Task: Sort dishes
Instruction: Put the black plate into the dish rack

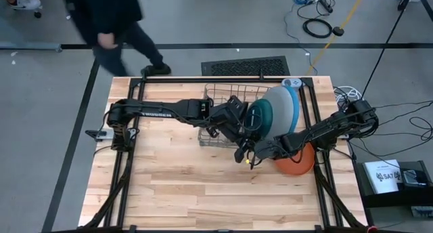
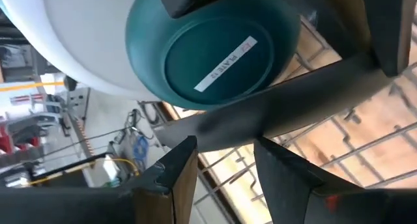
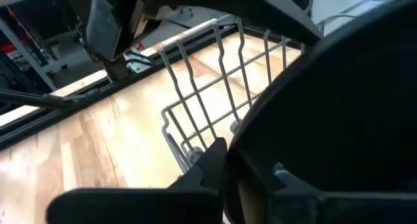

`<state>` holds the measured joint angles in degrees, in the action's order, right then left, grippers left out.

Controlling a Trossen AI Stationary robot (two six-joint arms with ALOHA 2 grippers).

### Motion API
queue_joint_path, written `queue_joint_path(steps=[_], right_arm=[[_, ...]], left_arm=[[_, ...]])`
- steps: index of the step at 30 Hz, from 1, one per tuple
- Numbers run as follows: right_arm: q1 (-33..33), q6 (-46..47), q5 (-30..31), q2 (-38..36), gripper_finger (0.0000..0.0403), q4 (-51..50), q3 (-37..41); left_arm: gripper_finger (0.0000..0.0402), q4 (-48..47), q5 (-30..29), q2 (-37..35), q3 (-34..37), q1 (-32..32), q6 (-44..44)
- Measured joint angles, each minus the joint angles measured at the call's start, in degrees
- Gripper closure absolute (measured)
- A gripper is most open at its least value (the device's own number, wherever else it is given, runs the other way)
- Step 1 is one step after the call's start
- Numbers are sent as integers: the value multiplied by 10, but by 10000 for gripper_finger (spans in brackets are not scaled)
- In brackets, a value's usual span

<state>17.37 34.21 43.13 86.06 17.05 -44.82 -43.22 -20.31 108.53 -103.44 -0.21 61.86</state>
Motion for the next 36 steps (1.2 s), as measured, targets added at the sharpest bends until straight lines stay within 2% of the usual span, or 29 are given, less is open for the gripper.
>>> queue_joint_path(steps=[6,14,19,26,32,36], right_arm=[[1,3,-4,0,331,-9,-1],[1,-2,-54,0,253,-11,-1],[2,-4,-59,-14,222,-12,-1],[9,-19,-55,-57,221,-31,-1],[19,-21,-27,-97,245,-97,-1],[19,-21,-32,-108,267,-116,-1]], left_arm=[[247,1,8,7,1,0,-39],[247,0,9,11,1,0,-56],[247,-6,5,11,1,1,-60],[247,-9,1,11,1,2,-62],[247,-15,-7,11,1,2,-84],[247,-14,-8,10,1,3,-90]])
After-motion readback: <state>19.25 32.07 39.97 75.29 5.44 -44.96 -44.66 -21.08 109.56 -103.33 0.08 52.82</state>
